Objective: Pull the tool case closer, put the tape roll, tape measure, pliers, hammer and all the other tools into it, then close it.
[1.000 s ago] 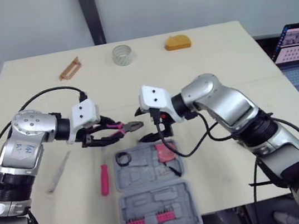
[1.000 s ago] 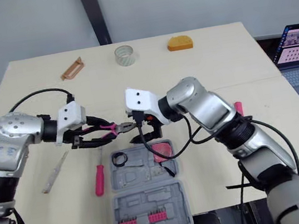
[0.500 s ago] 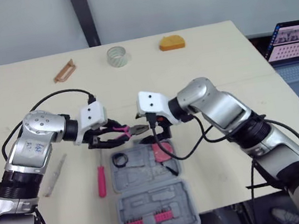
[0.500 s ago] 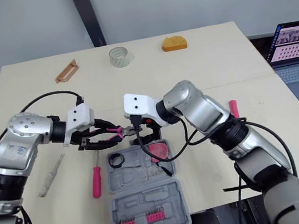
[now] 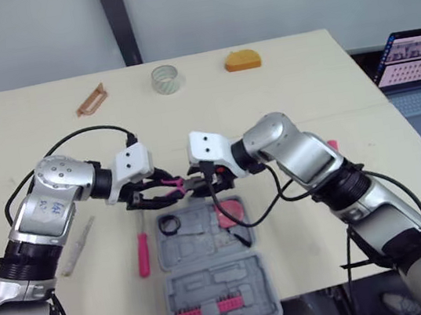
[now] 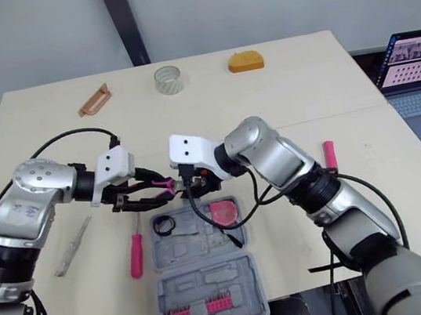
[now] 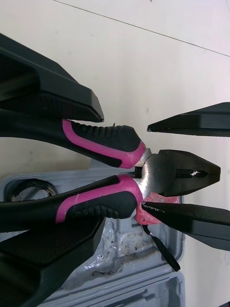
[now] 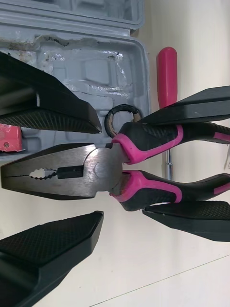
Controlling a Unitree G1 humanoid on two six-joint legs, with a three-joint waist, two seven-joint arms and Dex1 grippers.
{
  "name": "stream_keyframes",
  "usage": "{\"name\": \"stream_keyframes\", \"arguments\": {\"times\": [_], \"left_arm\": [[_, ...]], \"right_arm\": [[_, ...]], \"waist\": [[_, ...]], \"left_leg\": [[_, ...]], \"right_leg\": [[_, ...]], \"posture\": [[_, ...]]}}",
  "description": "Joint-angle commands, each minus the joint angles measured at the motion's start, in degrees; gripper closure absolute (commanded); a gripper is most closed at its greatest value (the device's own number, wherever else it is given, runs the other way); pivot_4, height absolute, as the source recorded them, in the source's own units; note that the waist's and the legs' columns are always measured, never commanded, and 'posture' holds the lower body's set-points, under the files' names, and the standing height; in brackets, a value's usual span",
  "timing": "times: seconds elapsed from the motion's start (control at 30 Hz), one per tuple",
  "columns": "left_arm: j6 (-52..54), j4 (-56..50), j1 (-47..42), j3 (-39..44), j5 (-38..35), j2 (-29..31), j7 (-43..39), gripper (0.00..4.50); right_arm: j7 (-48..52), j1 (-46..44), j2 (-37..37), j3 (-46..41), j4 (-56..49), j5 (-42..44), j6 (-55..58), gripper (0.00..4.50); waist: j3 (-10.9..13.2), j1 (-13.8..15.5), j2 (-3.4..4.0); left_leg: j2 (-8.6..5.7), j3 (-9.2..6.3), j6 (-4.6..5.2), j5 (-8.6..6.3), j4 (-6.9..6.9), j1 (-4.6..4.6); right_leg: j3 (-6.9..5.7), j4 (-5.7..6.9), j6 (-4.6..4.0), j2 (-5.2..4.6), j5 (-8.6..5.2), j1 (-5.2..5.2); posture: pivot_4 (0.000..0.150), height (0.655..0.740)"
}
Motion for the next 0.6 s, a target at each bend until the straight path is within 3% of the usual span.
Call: {"name": "stream_keyframes", "arguments": {"times": [0.03, 0.17, 0.53, 0.57, 0.6], "left_arm": [[-0.31, -2.36, -0.18, 1.13, -0.28, -0.20, 0.33, 1.95], [-0.62, -2.07, -0.10, 1.09, -0.11, -0.41, 0.49, 1.95], [-3.42, -1.66, 1.11, 1.92, 0.03, -0.56, 1.39, 1.95], [-4.08, -1.97, 1.49, 2.38, -0.30, -0.57, 1.50, 0.94], [-4.43, -2.55, 2.08, 3.03, -0.85, -0.50, 1.48, 0.65]], "right_arm": [[0.56, -1.30, 0.41, -0.93, -1.21, -0.17, -0.72, 1.75], [0.57, -1.15, 0.27, -0.85, -1.39, -0.34, -0.86, 3.51], [0.72, 0.93, -1.41, -1.25, -3.13, -1.53, -4.84, 3.52], [0.95, 1.58, -1.79, -1.57, -4.08, -1.29, -5.52, 3.52], [1.15, 2.40, -2.11, -2.00, -5.29, -0.86, -6.16, 3.52]], "waist": [[0.00, -0.02, 0.00], [0.00, -0.03, 0.00], [0.00, -0.03, 0.00], [0.00, -0.02, 0.00], [0.00, -0.01, 0.00]], "left_leg": [[0.00, 0.00, 0.00, 0.00, 0.00, 0.00], [0.00, -0.01, 0.00, 0.00, 0.01, 0.00], [0.00, -0.01, 0.00, 0.00, 0.02, 0.00], [0.00, -0.02, 0.00, 0.00, 0.02, 0.00], [0.00, -0.02, 0.00, 0.00, 0.02, 0.00]], "right_leg": [[0.00, 0.00, 0.00, 0.00, 0.00, 0.00], [0.00, 0.01, 0.00, 0.00, 0.00, 0.00], [0.00, 0.05, 0.00, 0.00, 0.00, 0.00], [0.00, 0.06, 0.00, 0.00, 0.00, 0.00], [0.00, 0.07, 0.00, -0.01, 0.00, 0.00]], "posture": [[0.150, 0.7400], [0.150, 0.7400], [0.150, 0.7400], [0.150, 0.7400], [0.150, 0.7400]]}}
